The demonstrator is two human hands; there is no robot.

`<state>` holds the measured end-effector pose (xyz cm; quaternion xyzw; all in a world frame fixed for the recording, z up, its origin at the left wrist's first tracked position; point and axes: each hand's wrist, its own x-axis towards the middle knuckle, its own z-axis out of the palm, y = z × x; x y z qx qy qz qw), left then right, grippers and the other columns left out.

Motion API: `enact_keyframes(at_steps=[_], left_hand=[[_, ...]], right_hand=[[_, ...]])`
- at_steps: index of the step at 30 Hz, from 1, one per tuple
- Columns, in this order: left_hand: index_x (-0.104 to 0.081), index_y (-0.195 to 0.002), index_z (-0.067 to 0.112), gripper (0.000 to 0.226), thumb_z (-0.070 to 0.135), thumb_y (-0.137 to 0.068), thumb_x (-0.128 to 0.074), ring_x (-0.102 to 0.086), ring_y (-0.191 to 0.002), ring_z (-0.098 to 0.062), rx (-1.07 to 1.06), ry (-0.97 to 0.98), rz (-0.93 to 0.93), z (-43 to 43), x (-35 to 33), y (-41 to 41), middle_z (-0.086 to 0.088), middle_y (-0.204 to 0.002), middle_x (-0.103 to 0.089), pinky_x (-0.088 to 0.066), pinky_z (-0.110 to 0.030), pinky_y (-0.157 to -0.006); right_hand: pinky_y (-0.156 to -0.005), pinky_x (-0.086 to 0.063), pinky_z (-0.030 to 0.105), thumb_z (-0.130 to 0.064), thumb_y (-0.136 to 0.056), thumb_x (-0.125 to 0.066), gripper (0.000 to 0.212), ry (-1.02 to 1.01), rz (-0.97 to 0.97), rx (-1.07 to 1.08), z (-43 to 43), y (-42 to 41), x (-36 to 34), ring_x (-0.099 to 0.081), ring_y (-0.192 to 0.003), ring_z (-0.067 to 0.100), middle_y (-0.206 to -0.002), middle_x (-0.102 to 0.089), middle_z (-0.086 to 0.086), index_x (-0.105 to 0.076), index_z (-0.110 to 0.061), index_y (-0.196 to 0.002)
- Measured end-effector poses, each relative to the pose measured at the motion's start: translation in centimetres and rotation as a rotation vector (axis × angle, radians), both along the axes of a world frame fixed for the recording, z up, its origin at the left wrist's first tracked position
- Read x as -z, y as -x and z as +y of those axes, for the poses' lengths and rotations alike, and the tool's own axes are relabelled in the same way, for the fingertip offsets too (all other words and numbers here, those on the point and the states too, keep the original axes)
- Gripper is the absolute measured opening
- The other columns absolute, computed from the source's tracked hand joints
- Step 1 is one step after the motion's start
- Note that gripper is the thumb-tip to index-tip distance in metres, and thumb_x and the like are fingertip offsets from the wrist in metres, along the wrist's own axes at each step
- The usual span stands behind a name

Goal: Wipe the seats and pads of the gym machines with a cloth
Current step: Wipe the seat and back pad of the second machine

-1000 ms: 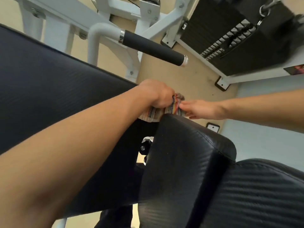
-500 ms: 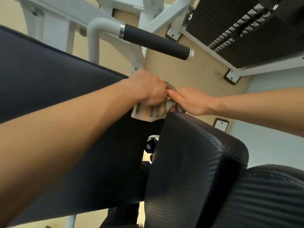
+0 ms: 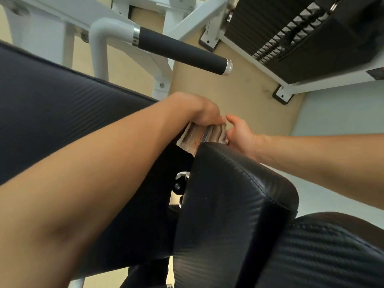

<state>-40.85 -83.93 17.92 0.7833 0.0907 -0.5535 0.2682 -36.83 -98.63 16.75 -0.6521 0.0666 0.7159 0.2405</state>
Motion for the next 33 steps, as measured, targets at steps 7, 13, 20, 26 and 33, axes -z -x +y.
enact_keyframes(at_steps=[7,13,20,26,33], left_hand=[[-0.062,-0.114,0.025,0.049,0.054,-0.106,-0.023,-0.062,-0.090,-0.022,0.159,-0.189,-0.255,0.5,-2.2,2.8,-0.003,-0.102,-0.067,-0.046,-0.038,-0.077],[-0.063,-0.113,0.023,0.048,0.051,-0.107,-0.025,-0.062,-0.086,-0.018,0.111,-0.115,-0.186,0.7,-1.6,2.0,-0.002,-0.097,-0.066,-0.041,-0.033,-0.074],[-0.058,-0.116,0.020,0.037,0.043,-0.109,-0.030,-0.059,-0.086,-0.018,0.250,-0.120,-0.110,-0.5,-1.1,0.3,0.000,-0.092,-0.060,-0.041,-0.034,-0.076],[-0.058,-0.118,0.032,0.027,0.046,-0.103,-0.039,-0.064,-0.089,-0.022,0.260,-0.130,-0.535,0.6,-1.3,4.6,0.002,-0.107,-0.069,-0.048,-0.039,-0.072],[-0.063,-0.113,0.019,0.036,0.044,-0.106,-0.038,-0.056,-0.073,-0.014,0.123,-0.169,-0.182,0.2,-2.0,1.0,0.002,-0.083,-0.058,-0.037,-0.031,-0.064]], right_hand=[[-0.076,-0.050,0.006,-0.029,-0.100,-0.058,0.022,0.027,-0.242,0.282,0.2,1.0,-0.9,-0.066,-0.073,0.010,-0.087,-0.073,-0.001,-0.073,-0.014,-0.094],[-0.054,-0.053,0.018,-0.035,-0.103,-0.048,0.040,0.093,-0.141,0.226,2.0,1.2,-0.9,-0.071,-0.068,0.022,-0.076,-0.076,0.009,-0.069,-0.008,-0.083],[-0.058,-0.043,0.008,-0.036,-0.104,-0.048,0.037,0.156,-0.265,0.042,-0.4,0.7,-1.1,-0.062,-0.094,0.018,-0.109,-0.071,0.005,-0.070,-0.010,-0.118],[-0.080,-0.047,0.025,-0.019,-0.110,-0.033,0.034,0.113,-0.244,-0.070,-0.1,1.0,-1.4,-0.067,-0.110,0.019,-0.137,-0.059,0.017,-0.063,-0.008,-0.123],[-0.093,-0.036,0.026,-0.027,-0.110,-0.033,0.043,-0.004,-0.421,-0.283,2.2,1.2,-0.8,-0.053,-0.126,0.031,-0.134,-0.058,0.015,-0.057,-0.005,-0.137]])
